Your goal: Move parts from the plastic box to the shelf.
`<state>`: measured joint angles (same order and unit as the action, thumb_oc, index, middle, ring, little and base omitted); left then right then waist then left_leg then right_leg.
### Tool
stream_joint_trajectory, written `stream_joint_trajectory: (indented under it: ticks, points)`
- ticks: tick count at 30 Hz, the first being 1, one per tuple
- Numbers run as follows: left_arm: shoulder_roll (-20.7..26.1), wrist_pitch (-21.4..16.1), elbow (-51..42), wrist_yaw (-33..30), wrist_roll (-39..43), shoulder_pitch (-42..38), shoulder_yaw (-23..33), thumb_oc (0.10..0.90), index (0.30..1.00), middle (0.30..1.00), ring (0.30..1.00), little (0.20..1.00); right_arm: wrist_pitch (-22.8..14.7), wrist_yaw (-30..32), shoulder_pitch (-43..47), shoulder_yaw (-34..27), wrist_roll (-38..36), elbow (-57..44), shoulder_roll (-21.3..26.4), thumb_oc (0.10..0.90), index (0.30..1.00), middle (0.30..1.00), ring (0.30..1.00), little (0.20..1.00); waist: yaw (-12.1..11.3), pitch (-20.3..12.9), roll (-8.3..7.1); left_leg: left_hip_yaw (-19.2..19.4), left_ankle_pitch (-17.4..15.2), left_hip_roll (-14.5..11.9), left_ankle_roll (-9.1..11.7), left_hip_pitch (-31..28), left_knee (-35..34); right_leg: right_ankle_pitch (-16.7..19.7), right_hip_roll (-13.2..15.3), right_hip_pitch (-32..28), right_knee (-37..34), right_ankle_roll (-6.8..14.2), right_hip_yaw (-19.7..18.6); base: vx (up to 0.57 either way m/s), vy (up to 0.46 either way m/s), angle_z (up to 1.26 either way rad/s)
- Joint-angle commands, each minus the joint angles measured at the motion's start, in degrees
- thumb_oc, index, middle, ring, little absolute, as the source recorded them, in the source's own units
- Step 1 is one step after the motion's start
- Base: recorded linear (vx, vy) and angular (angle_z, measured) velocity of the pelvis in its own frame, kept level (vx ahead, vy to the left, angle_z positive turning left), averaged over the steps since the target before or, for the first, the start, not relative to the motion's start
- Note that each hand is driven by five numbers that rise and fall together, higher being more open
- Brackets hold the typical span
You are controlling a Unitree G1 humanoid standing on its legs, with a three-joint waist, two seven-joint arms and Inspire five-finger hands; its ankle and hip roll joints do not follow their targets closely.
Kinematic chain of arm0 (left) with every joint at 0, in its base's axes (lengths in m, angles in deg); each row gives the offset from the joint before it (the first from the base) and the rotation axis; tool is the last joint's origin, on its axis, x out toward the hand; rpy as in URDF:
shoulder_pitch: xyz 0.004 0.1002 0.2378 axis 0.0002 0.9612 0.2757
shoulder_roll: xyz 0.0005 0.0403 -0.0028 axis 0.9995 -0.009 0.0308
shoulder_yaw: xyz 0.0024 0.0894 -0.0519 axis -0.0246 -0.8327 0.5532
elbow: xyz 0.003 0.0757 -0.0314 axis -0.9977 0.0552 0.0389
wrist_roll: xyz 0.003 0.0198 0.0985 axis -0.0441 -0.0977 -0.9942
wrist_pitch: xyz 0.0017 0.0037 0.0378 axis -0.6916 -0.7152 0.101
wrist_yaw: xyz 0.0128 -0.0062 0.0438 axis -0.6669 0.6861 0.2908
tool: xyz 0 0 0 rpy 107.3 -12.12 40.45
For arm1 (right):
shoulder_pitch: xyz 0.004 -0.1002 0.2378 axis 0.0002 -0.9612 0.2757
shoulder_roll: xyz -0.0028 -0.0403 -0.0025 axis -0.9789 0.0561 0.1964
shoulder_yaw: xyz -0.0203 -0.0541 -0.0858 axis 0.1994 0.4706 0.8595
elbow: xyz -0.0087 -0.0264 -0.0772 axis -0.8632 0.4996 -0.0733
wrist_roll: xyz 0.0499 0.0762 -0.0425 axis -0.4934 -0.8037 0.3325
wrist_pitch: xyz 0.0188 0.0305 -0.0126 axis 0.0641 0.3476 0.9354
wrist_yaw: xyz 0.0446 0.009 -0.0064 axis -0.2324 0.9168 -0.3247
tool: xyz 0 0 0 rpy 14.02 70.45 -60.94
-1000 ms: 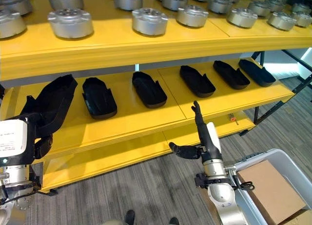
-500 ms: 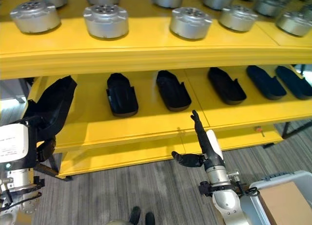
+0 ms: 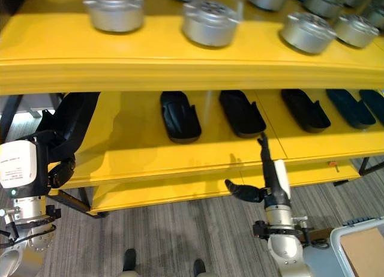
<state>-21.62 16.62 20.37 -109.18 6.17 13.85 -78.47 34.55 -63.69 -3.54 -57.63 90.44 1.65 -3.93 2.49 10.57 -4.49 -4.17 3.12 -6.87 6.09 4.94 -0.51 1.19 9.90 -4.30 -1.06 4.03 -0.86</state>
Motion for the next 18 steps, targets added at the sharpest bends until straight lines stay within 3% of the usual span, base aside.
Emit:
stream_joint_trajectory:
  ticks: [1,3,7,10,18]
  points:
    - [2.04,-3.26,-8.25,-5.16,1.71,-2.76,2.65,0.4,0.3,0.3,0.3,0.3,-4.7,1.99,3.67,-2.78,-0.8,-2.45,3.57,0.9,1.0,1.0,1.0,1.0,0.07,-7.96,1.81,2.3,-1.89,-3.24,-1.75,-0.22,2.11,-2.78,0.66,3.33,1.57,3.62,-0.48,0.04,0.229,0.14]
    - [2.69,-3.09,-9.0,-4.63,1.98,-4.14,1.96,0.4,0.3,0.3,0.3,0.3,-4.18,1.18,4.07,-1.44,-0.52,-2.44,3.09,0.9,1.0,1.0,1.0,1.0,-0.12,-8.29,0.81,3.1,-3.64,-1.54,-2.37,0.4,3.5,-1.22,2.63,3.38,-0.22,4.69,-0.33,0.01,0.202,0.02]
    - [3.06,-2.73,-9.08,-4.33,1.99,-5.6,1.02,0.4,0.3,0.3,0.3,0.3,-3.86,0.72,4.63,-0.47,-0.41,-2.62,2.92,0.9,1.0,1.0,1.0,1.0,-0.11,-8.67,-0.3,3.66,-4.75,-0.7,-2.82,1.04,4.64,-0.25,3.5,3.73,-1.11,5.34,-0.32,0.0,0.112,-0.05]
    - [2.72,-1.92,-8.28,-3.4,1.37,-7.47,-1.05,0.4,0.3,0.3,0.3,0.3,-3.5,-0.31,4.91,0.91,-0.45,-3.15,2.85,0.9,1.0,1.0,1.0,1.0,-0.06,-9.01,-2.12,4.81,-5.34,-0.51,-3.24,1.28,5.28,0.08,3.46,4.23,-1.61,5.57,-0.75,0.01,0.037,-0.23]
    - [2.28,0.25,-5.19,-2.14,-0.48,-9.97,-4.2,0.4,0.3,0.3,0.3,0.3,-3.67,-1.4,4.02,1.68,-0.94,-4.83,3.56,0.9,1.0,1.0,1.0,1.0,0.79,-8.22,-2.98,5.71,-4.87,-2.06,-2.77,0.05,4.26,-1.34,2.03,4.6,-0.69,4.83,-1.65,0.01,-0.036,-0.12]
